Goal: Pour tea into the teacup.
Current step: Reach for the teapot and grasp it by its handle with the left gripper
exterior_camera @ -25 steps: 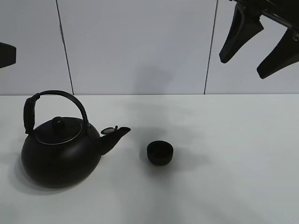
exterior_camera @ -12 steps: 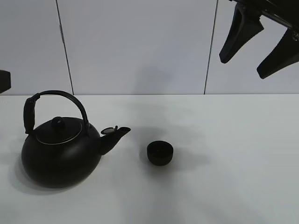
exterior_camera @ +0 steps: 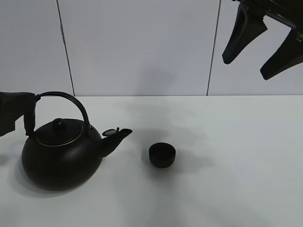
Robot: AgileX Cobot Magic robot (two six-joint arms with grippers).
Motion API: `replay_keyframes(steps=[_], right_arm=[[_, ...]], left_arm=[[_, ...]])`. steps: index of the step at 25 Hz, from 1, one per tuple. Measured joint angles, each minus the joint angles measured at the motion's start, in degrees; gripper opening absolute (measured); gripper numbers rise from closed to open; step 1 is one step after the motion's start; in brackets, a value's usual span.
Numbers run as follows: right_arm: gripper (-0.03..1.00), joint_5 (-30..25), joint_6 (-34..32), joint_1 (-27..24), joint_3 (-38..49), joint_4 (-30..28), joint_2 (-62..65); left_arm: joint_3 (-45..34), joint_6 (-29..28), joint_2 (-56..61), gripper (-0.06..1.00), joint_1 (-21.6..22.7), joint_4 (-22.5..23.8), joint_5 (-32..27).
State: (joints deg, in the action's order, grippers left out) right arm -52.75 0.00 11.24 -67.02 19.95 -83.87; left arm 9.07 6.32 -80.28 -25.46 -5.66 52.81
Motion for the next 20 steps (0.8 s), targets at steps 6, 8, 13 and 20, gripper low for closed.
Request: replay_keyframes(steps=[6, 8, 13, 20], right_arm=[[0.48, 0.0, 0.0, 0.0, 0.0, 0.0, 0.0], [0.48, 0.0, 0.0, 0.0, 0.0, 0.0, 0.0], [0.48, 0.0, 0.0, 0.0, 0.0, 0.0, 0.0], [0.48, 0.1, 0.0, 0.0, 0.0, 0.0, 0.0]], left_arm=[[0.1, 0.0, -9.5, 0.51, 0.0, -1.3, 10.6], [0.2, -0.1, -11.7, 0.51, 0.0, -1.3, 12.0], [0.5, -0.4, -16.9, 0.51, 0.0, -2.7, 12.3], [3.8, -0.8, -18.4, 0.51, 0.0, -3.8, 12.4]])
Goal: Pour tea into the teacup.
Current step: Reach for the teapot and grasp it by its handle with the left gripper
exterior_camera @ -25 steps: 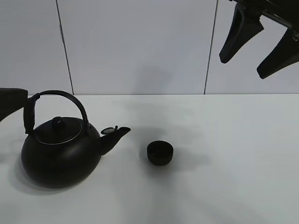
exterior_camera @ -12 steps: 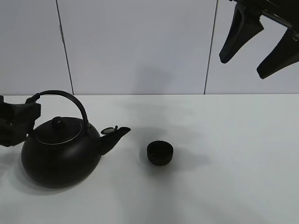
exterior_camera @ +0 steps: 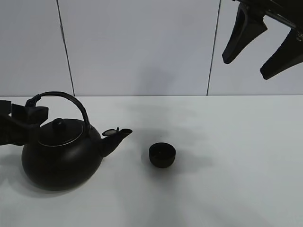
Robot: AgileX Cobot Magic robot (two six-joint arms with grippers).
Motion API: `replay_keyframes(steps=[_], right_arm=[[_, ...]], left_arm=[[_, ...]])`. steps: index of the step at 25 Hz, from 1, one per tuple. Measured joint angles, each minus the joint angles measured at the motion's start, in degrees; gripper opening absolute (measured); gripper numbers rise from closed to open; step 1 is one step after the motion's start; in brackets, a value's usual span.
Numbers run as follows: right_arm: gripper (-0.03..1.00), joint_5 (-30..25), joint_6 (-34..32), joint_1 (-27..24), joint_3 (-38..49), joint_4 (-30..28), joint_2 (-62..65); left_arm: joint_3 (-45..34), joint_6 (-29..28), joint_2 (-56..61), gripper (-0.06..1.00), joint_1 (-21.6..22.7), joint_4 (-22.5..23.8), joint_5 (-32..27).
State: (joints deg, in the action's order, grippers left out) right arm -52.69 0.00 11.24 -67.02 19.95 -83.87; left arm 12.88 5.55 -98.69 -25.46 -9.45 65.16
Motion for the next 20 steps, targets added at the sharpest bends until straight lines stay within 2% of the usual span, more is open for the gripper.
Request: replay_keyframes(steps=[11, 17, 20], right_arm=[[0.48, 0.1, 0.0, 0.0, 0.0, 0.0, 0.0], [0.48, 0.4, 0.0, 0.0, 0.0, 0.0, 0.0], [0.48, 0.8, 0.0, 0.0, 0.0, 0.0, 0.0]], left_arm=[[3.3, -0.5, -5.2, 0.50, 0.0, -1.1, 0.6], [3.7, -0.5, -5.2, 0.34, 0.0, -1.9, 0.6], [3.7, -0.5, -5.2, 0.24, 0.0, -1.9, 0.6]])
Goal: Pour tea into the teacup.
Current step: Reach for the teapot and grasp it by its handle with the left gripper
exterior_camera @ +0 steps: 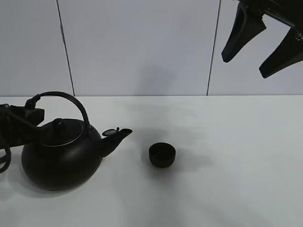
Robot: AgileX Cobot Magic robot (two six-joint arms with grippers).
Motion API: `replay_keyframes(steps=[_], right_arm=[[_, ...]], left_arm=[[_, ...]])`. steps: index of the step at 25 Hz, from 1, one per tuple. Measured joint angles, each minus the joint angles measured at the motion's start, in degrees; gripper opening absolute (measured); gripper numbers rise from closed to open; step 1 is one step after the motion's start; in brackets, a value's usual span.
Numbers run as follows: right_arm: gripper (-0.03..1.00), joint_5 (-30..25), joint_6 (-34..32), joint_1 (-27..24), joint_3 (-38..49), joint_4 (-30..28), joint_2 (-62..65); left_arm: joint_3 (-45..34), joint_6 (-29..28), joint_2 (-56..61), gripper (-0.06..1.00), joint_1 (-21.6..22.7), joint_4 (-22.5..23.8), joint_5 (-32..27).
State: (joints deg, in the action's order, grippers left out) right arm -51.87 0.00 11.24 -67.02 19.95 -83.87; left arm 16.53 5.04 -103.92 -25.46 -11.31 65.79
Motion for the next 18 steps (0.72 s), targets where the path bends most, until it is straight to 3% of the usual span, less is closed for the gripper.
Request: replay_keyframes(steps=[3, 10, 18], right_arm=[[0.48, 0.4, 0.0, 0.0, 0.0, 0.0, 0.0], [0.48, 0.8, 0.0, 0.0, 0.0, 0.0, 0.0], [0.48, 0.9, 0.0, 0.0, 0.0, 0.0, 0.0]], left_arm=[[0.0, 1.0, 0.0, 0.12, 0.0, 0.5, 0.0], [0.0, 1.3, 0.2, 0.12, 0.0, 0.0, -0.2], [1.4, 3.2, 7.0, 0.12, 0.0, -0.1, -7.6]])
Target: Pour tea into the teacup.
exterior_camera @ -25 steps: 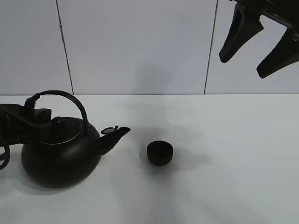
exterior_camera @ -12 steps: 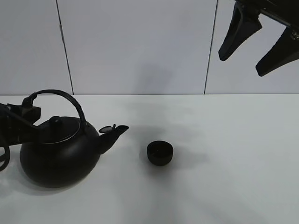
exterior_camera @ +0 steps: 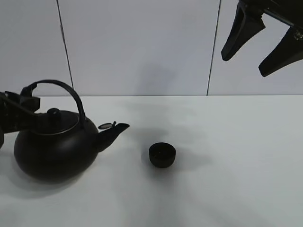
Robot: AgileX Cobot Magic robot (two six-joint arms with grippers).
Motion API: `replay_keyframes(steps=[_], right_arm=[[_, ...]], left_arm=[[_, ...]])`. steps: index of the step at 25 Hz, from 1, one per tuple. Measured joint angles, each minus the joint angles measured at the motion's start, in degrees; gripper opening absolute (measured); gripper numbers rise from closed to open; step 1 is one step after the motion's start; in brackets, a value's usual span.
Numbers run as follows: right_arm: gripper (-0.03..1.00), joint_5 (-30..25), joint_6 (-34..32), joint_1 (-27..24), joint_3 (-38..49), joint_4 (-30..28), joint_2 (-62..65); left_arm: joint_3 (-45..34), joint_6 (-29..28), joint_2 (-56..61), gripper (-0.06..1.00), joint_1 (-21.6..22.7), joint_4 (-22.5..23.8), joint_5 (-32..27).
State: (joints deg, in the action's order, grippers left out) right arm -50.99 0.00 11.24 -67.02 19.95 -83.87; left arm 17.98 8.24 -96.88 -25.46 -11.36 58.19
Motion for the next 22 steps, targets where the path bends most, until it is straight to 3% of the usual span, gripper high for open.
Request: replay_keyframes(steps=[9, 18, 22], right_arm=[[0.48, 0.0, 0.0, 0.0, 0.0, 0.0, 0.0], [0.48, 0.0, 0.0, 0.0, 0.0, 0.0, 0.0], [0.48, 0.0, 0.0, 0.0, 0.0, 0.0, 0.0]], left_arm=[[6.0, 0.0, 2.9, 0.11, -0.5, 0.8, -1.0], [9.6, 4.0, 2.9, 0.11, -8.4, -3.0, -5.3], [10.5, 4.5, 2.9, 0.11, -9.6, -5.2, -5.5]])
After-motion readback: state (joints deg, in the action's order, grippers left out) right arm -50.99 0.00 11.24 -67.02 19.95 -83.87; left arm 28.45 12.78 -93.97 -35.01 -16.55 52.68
